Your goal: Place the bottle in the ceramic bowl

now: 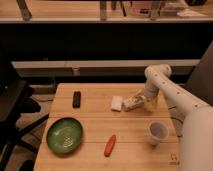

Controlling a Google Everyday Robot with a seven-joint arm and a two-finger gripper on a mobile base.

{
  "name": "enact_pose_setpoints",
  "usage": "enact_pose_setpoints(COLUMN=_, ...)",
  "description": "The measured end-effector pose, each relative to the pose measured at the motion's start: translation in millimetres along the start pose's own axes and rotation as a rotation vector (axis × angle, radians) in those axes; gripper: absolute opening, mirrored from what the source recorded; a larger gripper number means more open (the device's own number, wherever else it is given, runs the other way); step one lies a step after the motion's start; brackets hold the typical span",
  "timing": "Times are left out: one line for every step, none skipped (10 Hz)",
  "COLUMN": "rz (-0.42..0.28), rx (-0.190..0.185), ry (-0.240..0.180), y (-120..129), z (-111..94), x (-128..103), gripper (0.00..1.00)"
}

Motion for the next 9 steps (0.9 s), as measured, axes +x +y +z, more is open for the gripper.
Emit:
enact_pose_setpoints(rz=0.005, rx=0.002, ry=-0.001, y=0.1, z=0.8, x=0.2, gripper=0.8)
enact_pose_setpoints(rz=0.006, rx=0.004, ry=-0.002, y=-0.7, z=1.3, x=0.2, gripper=0.8)
enact_pose_setpoints(rz=0.008, rx=0.003, ry=-0.004, y=-0.5, z=3.0, x=-0.2, gripper=0.8)
enact_pose_setpoints(rz=0.009, rx=0.002, ry=-0.006, y=0.2, z=4.0, x=-0.4, gripper=0.8)
enact_pose_setpoints(rz=0.01, rx=0.001, ry=-0.007, y=1.1, z=5.1, x=-0.7, gripper=0.8)
enact_pose_setpoints(rz=0.011, rx=0.0, ry=-0.01, y=1.6, z=6.5, x=-1.4, gripper=0.8)
enact_pose_setpoints(rz=0.013, rx=0.001, ry=-0.011, y=1.7, z=7.1, x=-1.5, gripper=0.8)
enact_pose_setpoints(rz=0.016, rx=0.0, ry=-0.01, y=2.0, z=7.7, x=-0.9, gripper=0.8)
enact_pose_setpoints(rz=0.019, rx=-0.001, ry=-0.01, y=2.6, z=8.5, x=-0.6, gripper=0.8)
